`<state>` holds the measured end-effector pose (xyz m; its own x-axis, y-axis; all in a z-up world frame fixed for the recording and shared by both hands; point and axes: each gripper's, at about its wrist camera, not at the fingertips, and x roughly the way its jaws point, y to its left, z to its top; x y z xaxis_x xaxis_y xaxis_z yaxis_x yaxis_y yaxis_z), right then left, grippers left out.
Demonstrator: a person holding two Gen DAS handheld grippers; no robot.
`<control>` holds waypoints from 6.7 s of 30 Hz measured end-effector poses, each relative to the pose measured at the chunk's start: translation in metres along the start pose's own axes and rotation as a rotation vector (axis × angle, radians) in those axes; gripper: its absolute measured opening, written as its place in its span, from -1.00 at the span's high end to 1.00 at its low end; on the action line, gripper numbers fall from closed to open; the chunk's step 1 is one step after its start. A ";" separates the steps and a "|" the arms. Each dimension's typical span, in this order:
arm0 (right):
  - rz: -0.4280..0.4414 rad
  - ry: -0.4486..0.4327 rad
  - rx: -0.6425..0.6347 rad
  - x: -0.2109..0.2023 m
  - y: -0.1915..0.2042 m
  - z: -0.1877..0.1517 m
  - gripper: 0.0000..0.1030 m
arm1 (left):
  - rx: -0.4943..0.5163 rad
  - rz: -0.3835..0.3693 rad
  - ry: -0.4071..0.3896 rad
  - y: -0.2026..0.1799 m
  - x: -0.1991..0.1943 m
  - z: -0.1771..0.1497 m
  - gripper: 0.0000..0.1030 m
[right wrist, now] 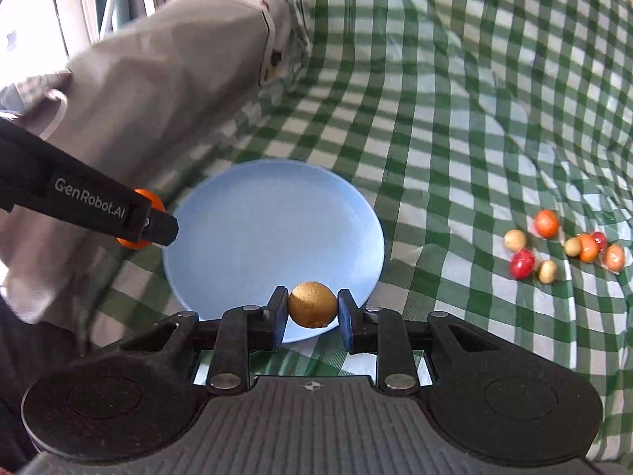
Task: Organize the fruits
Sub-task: 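Lower the mandarin and kiwi onto the blue plate and open both tools, then withdraw both tools from the plate, then grasp a yellow fruit with the left tool while the right tool grasps another, then carry both yellow fruits over the blue plate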
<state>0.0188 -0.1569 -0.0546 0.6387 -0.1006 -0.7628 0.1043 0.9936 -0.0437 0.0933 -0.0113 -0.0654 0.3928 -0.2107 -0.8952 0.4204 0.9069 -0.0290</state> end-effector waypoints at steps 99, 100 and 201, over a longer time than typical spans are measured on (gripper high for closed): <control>-0.121 -0.194 0.277 -0.118 -0.033 -0.070 -0.98 | 0.132 0.199 -0.089 -0.055 -0.090 -0.078 -0.99; -0.151 -0.201 0.303 -0.117 -0.044 -0.071 -0.98 | 0.128 0.190 -0.088 -0.061 -0.087 -0.071 -0.99; -0.044 -0.375 0.019 -0.175 0.019 -0.084 0.49 | -0.022 -0.024 -0.179 -0.020 -0.159 -0.117 0.43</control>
<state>-0.1551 -0.1165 0.0238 0.8677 -0.1585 -0.4711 0.1494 0.9871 -0.0568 -0.0734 0.0468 0.0259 0.5230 -0.2927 -0.8005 0.4147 0.9079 -0.0610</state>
